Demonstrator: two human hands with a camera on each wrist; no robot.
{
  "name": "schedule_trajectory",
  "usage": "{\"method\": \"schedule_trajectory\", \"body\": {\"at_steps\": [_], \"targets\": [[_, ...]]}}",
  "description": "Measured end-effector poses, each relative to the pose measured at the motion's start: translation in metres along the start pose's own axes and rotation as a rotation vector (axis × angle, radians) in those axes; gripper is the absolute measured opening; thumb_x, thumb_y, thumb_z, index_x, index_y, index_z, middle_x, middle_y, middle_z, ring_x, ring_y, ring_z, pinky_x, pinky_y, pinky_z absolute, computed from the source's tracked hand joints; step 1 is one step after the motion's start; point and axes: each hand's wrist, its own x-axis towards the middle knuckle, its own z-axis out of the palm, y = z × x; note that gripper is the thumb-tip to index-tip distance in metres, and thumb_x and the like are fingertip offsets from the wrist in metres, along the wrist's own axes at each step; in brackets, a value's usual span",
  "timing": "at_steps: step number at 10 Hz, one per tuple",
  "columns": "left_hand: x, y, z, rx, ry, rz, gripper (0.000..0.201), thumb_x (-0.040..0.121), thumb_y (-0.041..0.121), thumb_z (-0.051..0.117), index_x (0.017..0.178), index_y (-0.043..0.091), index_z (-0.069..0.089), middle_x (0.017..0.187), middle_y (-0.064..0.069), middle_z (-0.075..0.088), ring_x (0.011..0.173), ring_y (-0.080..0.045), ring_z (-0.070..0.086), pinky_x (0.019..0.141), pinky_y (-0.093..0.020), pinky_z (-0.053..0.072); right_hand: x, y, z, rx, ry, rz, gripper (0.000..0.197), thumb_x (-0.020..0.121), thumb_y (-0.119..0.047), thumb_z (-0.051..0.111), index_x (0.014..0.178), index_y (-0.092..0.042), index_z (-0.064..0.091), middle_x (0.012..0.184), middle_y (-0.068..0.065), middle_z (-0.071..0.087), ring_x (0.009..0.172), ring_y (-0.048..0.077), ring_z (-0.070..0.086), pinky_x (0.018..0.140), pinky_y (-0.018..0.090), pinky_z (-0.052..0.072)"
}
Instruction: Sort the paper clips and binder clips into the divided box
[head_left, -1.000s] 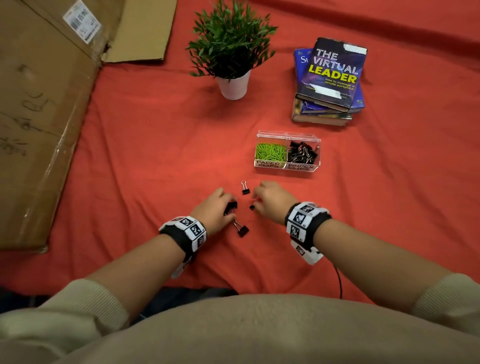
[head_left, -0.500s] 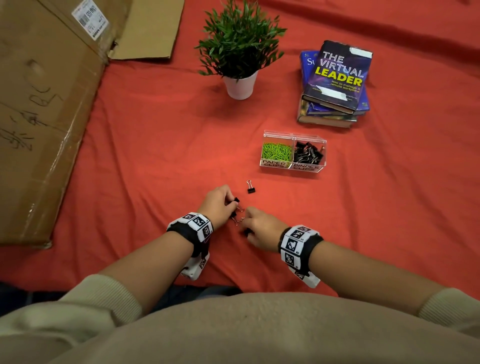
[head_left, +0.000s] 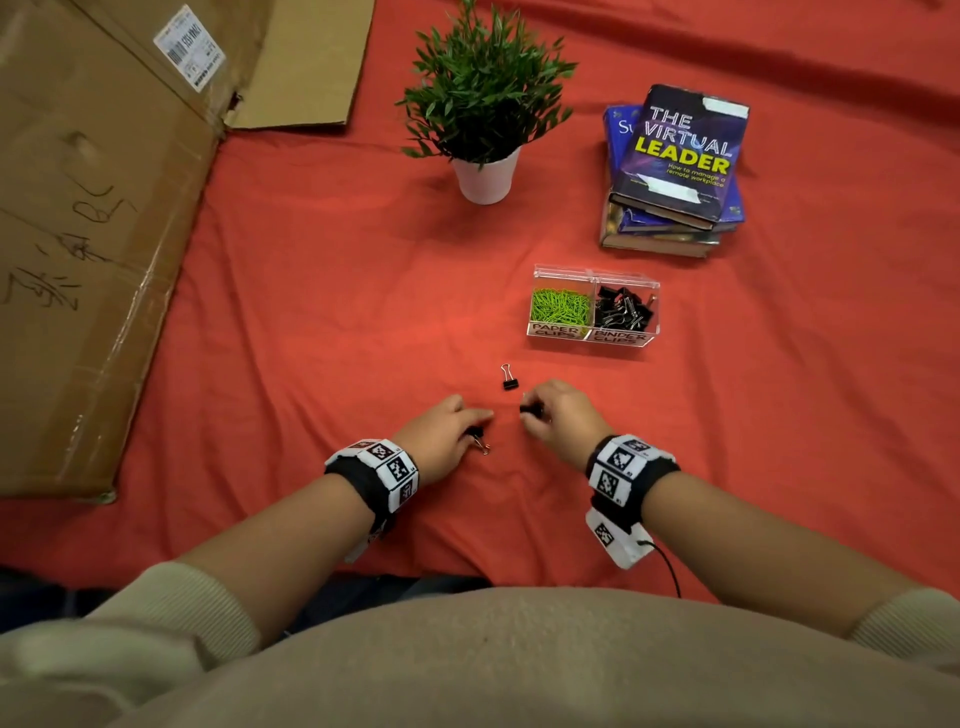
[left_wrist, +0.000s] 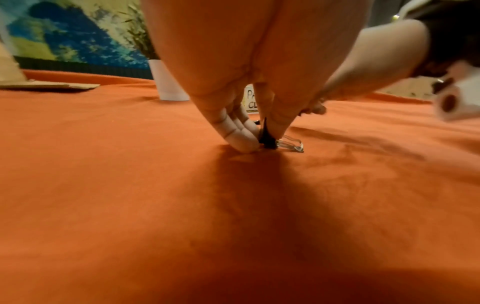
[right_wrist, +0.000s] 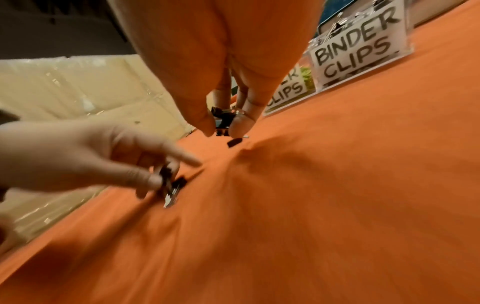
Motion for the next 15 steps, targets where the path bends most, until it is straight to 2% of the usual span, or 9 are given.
{"method": "schedule_trajectory", "body": {"at_steps": [1,3,5,7,9,10,12,14,15], "targets": [[0.0,-0.002,0.002,0.075,0.006,0.034,0.037,0.092,0.014,0.053,0.129,0.016,0.054,0.114,-0.011,0.05,0.105,-0.03,0.057,0.095,-0.038,0.045,0.022,-0.009,-0.012,0.036,0.106,0.015,0.019,0.084,-0.012,0.061,0.101,-0.004,0.063,0.104,0.015,0.058,0.095,0.027,0.057,0.081,0.022,0.037],[-0.001,0.0,0.003,0.207,0.058,0.048,0.019,0.091,0.018,0.052,0.107,0.007,0.053,0.111,-0.012,0.047,0.096,-0.034,0.057,0.081,-0.044,0.047,0.051,-0.023,0.002,-0.075,0.051,0.049,0.025,0.086,-0.012,0.057,0.108,-0.001,0.058,0.112,0.021,0.049,0.107,0.037,0.051,0.094,0.04,0.043],[-0.004,0.002,0.003,0.177,0.057,0.046,0.019,0.086,0.015,0.052,0.103,0.008,0.05,0.108,-0.011,0.05,0.1,-0.033,0.056,0.084,-0.044,0.046,0.049,-0.025,0.018,-0.156,0.008,0.064,0.031,0.086,-0.01,0.057,0.116,-0.001,0.053,0.116,0.021,0.046,0.112,0.037,0.047,0.096,0.039,0.039],[-0.002,0.004,0.004,0.217,0.014,0.092,0.034,0.088,0.015,0.049,0.121,0.016,0.054,0.11,-0.01,0.05,0.102,-0.03,0.056,0.085,-0.044,0.049,0.042,-0.012,0.01,0.045,0.049,0.126,0.014,0.077,-0.003,0.06,0.09,-0.005,0.066,0.105,0.018,0.055,0.098,0.031,0.055,0.088,0.029,0.039],[0.003,0.012,-0.003,0.315,-0.011,0.073,0.019,0.086,0.016,0.049,0.105,0.01,0.048,0.111,-0.01,0.047,0.097,-0.033,0.058,0.078,-0.045,0.049,0.033,0.004,-0.02,0.143,0.097,0.201,0.012,0.075,-0.009,0.068,0.085,-0.012,0.072,0.095,0.01,0.071,0.08,0.015,0.059,0.075,0.023,0.046],[0.008,0.014,-0.009,0.287,-0.038,0.077,0.017,0.084,0.017,0.053,0.099,0.01,0.049,0.109,-0.009,0.053,0.097,-0.031,0.058,0.079,-0.041,0.047,0.031,0.011,-0.054,0.226,0.191,0.203,0.011,0.075,-0.01,0.07,0.084,-0.017,0.071,0.088,0.005,0.072,0.08,0.017,0.064,0.077,0.029,0.052],[0.029,0.036,-0.025,-0.065,0.063,-0.023,0.009,0.084,0.022,0.065,0.09,0.018,0.06,0.084,-0.001,0.065,0.075,-0.019,0.058,0.068,-0.028,0.042,0.041,0.034,-0.13,0.111,0.395,0.212,0.014,0.075,-0.008,0.067,0.087,-0.013,0.072,0.084,0.004,0.062,0.073,0.014,0.054,0.066,0.021,0.038],[0.094,0.108,-0.053,-0.348,0.255,-0.001,0.014,0.082,0.011,0.069,0.094,0.014,0.062,0.081,0.002,0.06,0.07,-0.012,0.051,0.064,-0.021,0.04,0.047,0.059,-0.138,-0.078,0.246,0.213,0.023,0.076,-0.006,0.065,0.096,-0.015,0.071,0.101,0.006,0.069,0.088,0.019,0.061,0.074,0.018,0.037],[0.13,0.135,-0.061,-0.365,0.3,-0.027,0.015,0.081,0.012,0.069,0.09,0.017,0.057,0.08,-0.001,0.059,0.069,-0.016,0.052,0.066,-0.027,0.046,0.049,0.067,-0.134,0.033,0.285,0.213,0.03,0.074,-0.005,0.069,0.103,-0.015,0.068,0.109,0.01,0.065,0.093,0.024,0.063,0.078,0.022,0.043]]}}
